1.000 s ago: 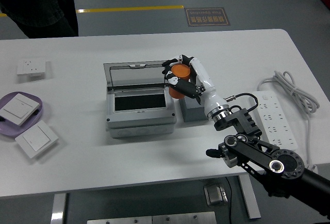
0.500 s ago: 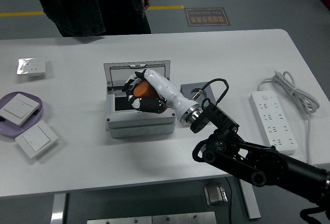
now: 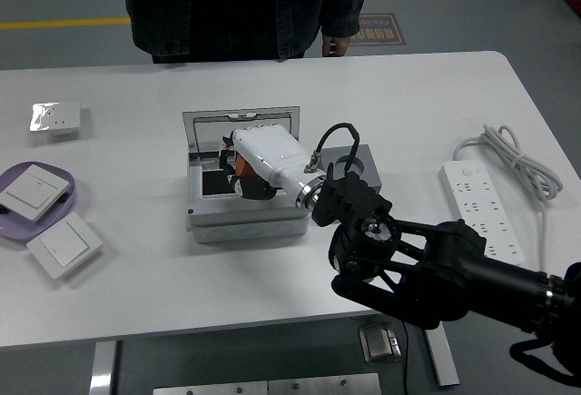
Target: Pick up the cylinder from the cube,place it in the box,flap close box
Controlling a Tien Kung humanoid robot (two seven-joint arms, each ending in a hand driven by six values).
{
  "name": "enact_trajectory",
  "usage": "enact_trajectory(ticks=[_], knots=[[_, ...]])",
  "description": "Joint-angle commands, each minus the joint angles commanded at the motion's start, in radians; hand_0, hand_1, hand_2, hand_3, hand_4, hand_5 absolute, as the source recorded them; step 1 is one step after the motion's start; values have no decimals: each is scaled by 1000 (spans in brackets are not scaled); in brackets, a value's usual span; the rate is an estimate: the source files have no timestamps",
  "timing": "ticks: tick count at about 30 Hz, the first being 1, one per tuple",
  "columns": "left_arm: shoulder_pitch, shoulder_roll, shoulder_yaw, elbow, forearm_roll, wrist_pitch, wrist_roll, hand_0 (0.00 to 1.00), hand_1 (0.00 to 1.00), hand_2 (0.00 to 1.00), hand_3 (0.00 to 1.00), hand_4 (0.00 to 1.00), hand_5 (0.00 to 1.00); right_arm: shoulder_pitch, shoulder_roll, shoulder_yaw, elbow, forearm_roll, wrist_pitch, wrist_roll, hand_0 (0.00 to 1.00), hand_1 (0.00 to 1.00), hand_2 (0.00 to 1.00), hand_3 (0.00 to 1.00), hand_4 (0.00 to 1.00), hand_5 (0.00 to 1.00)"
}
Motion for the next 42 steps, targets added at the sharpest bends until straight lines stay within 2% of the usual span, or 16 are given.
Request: enact_trajectory(ticks=[3, 4, 9, 10, 15, 16, 21, 22, 27, 28, 33, 34, 39, 40, 42], knots=[[-2, 1, -1, 0, 4, 0, 1, 614, 623, 589, 613, 686, 228, 8, 18, -18, -44, -6, -62, 15, 2, 66, 202, 170, 2, 2], [-2, 2, -2, 0, 5, 0, 1, 614, 623, 589, 613, 686, 228, 10, 24, -24, -61, 0, -84, 25, 2, 95, 224, 187, 2, 2], [-1, 1, -4, 0, 7, 0, 3, 614, 623, 589, 613, 686, 228, 7, 44, -33, -133, 62, -175, 98, 2, 95, 224, 187, 2, 2], [-1, 1, -5, 0, 8, 0, 4, 615, 624, 589, 613, 685, 228, 6, 45, -34, -142, 71, -183, 108, 36, 146, 273, 247, 2, 2], [-1, 2, -3, 0, 7, 0, 3, 615, 624, 589, 613, 685, 228, 4, 47, -49, -164, 88, -196, 125, 36, 146, 273, 247, 2, 2], [-2, 2, -2, 0, 5, 0, 2, 615, 624, 589, 613, 684, 225, 4, 47, -52, -166, 88, -198, 127, 539, 540, 575, 628, 383, 108], [-3, 2, -1, 0, 5, 0, 1, 615, 624, 589, 613, 684, 225, 5, 48, -64, -173, 88, -200, 124, 539, 540, 575, 628, 383, 108], [-3, 2, -1, 0, 5, 0, 1, 615, 624, 588, 613, 683, 226, 5, 48, -65, -175, 92, -199, 124, 800, 718, 700, 708, 562, 275], [-2, 2, 3, -1, 1, 0, -1, 615, 624, 588, 613, 683, 226, 3, 46, -67, -177, 103, -193, 123, 800, 718, 700, 708, 562, 275], [-2, 2, 4, -1, 0, 0, -2, 615, 624, 588, 613, 681, 223, 3, 46, -67, -178, 103, -192, 123, 889, 770, 739, 761, 704, 308], [-4, 1, 8, -2, -3, 0, -3, 615, 624, 588, 613, 681, 223, 3, 46, -69, -179, 106, -185, 126, 889, 770, 739, 761, 704, 308], [-4, 1, 8, -2, -3, 0, -3, 615, 624, 588, 613, 681, 222, 3, 46, -69, -179, 106, -183, 128, 911, 779, 746, 783, 821, 359], [-4, 1, 9, -2, -4, 1, -4, 615, 624, 588, 613, 681, 222, 0, 43, -66, -176, 116, -186, 137, 911, 779, 746, 783, 821, 359], [-4, 1, 9, -2, -4, 1, -4, 615, 624, 588, 613, 681, 222, -2, 42, -64, -174, 128, -190, 143, 926, 782, 750, 788, 905, 413], [-4, 1, 10, -2, -5, 1, -5, 615, 624, 588, 613, 681, 222, -8, 36, -58, -165, 166, -205, 160, 926, 782, 750, 788, 905, 413]])
